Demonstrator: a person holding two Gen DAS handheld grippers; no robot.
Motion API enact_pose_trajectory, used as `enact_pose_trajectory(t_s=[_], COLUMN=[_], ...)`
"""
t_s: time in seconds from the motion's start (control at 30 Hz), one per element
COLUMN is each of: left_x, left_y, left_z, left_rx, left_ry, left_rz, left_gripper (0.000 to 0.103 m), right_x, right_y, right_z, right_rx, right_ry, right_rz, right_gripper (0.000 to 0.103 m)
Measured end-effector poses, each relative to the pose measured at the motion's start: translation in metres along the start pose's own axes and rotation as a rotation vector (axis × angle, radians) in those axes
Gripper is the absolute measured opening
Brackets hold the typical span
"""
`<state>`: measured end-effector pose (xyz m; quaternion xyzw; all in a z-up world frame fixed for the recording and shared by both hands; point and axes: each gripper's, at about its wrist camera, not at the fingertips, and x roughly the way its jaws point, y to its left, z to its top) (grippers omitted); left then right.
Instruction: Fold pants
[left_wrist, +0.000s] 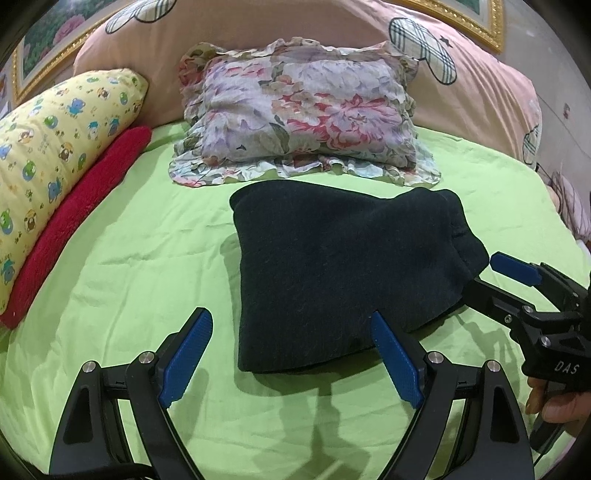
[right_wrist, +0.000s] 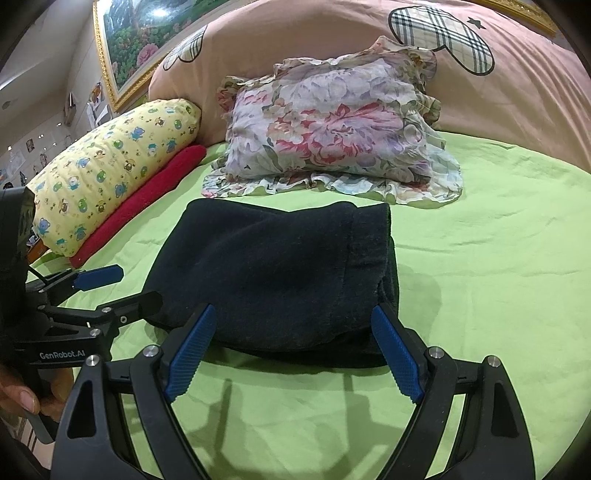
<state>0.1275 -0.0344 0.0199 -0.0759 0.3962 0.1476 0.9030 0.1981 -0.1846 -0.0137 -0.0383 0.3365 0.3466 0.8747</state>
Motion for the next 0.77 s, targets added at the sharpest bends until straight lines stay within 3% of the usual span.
enact_pose_trajectory(t_s=[0.77], left_x=[0.006], left_y=[0.005], left_z=[0.016], left_rx=[-0.017], left_ry=[0.011], left_rz=[0.001], left_gripper=[0.088], right_x=[0.007], right_y=[-0.006], right_z=[0.004], right_rx=[0.018], right_ry=[0.015], right_rz=[-0.013], right_gripper=[0.086])
